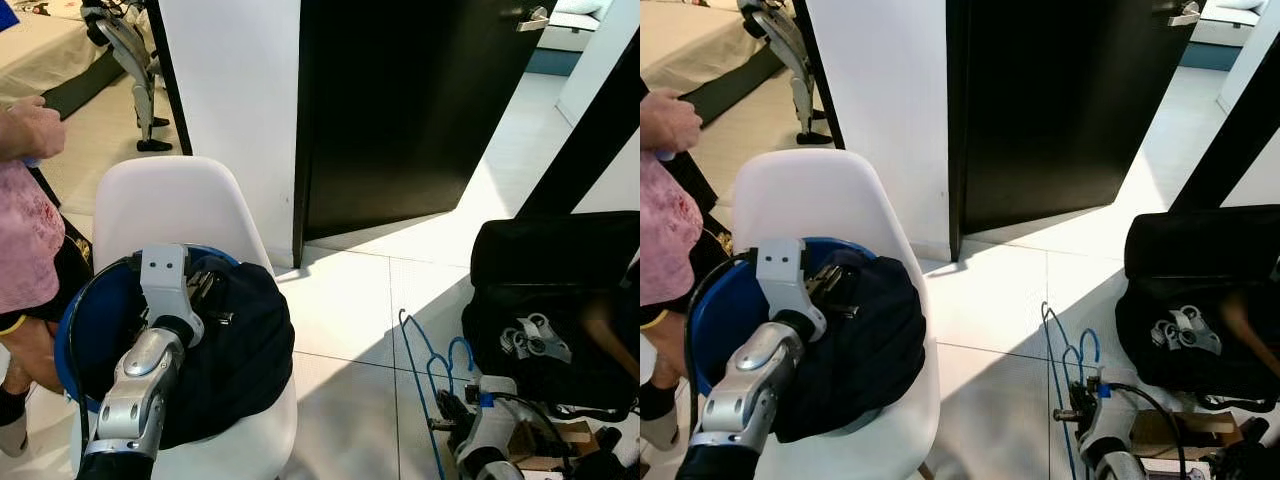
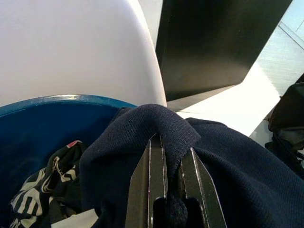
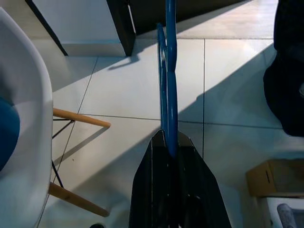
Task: Hang hanger
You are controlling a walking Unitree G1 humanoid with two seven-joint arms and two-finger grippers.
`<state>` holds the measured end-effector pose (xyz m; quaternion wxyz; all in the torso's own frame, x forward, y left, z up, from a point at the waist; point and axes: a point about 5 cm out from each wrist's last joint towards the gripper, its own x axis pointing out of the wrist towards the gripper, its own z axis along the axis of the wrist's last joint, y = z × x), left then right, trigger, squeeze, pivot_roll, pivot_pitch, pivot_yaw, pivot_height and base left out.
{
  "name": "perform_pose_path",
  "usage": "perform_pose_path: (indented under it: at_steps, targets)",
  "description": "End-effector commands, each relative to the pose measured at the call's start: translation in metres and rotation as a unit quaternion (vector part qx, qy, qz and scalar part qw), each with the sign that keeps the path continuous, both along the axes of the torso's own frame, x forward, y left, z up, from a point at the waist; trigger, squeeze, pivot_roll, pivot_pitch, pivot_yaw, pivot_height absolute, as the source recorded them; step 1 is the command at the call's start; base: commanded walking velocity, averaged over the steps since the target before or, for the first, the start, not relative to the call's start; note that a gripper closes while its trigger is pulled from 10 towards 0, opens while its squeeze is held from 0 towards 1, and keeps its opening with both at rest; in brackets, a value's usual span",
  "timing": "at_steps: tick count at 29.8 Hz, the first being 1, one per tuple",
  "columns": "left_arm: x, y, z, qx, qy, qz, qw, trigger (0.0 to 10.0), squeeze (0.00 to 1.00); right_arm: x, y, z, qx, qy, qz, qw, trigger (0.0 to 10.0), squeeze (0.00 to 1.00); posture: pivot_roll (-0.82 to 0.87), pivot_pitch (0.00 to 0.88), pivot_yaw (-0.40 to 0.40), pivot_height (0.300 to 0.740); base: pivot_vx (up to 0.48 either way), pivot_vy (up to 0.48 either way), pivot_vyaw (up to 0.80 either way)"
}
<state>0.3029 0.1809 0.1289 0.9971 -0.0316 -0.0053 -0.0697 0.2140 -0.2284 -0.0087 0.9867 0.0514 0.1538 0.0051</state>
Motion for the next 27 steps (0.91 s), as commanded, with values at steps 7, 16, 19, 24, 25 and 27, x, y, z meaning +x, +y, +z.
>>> perform_pose_path:
  at_steps: [7,16,19,24,25,27]
  targets:
    - [0.001,-0.002,0.003,-0.006,0.003,-0.007,1.0,10.0,0.0,-0.005,-0.019,0.002,0.002,0.011,-0.013,1.0,10.0,0.0,-0.02,0.121,-0.046,0.74,0.0,0.0,0.0]
    - [0.002,-0.004,0.009,-0.008,-0.005,-0.023,1.0,10.0,0.0,-0.011,-0.021,-0.001,0.002,0.02,-0.013,1.0,10.0,0.0,-0.02,0.117,-0.047,0.74,0.0,0.0,0.0]
    - [0.003,-0.004,0.013,-0.009,-0.01,-0.034,0.999,10.0,0.0,-0.013,-0.023,-0.004,0.003,0.023,-0.013,1.0,10.0,0.0,-0.02,0.117,-0.046,0.74,0.0,0.0,0.0]
    - [0.007,-0.001,0.03,-0.002,-0.027,-0.05,0.998,10.0,0.0,-0.012,-0.026,-0.007,0.008,0.031,-0.016,0.999,10.0,0.0,-0.01,0.119,-0.043,0.74,0.0,0.0,0.0]
    - [0.007,-0.001,0.03,-0.002,-0.027,-0.05,0.998,10.0,0.0,-0.012,-0.026,-0.007,0.008,0.031,-0.016,0.999,10.0,0.0,-0.01,0.119,-0.043,0.74,0.0,0.0,0.0]
    - [0.008,0.0,0.032,-0.001,-0.029,-0.049,0.998,10.0,0.0,-0.01,-0.026,-0.007,0.01,0.032,-0.016,0.999,10.0,0.0,-0.01,0.119,-0.043,0.74,0.0,0.0,0.0]
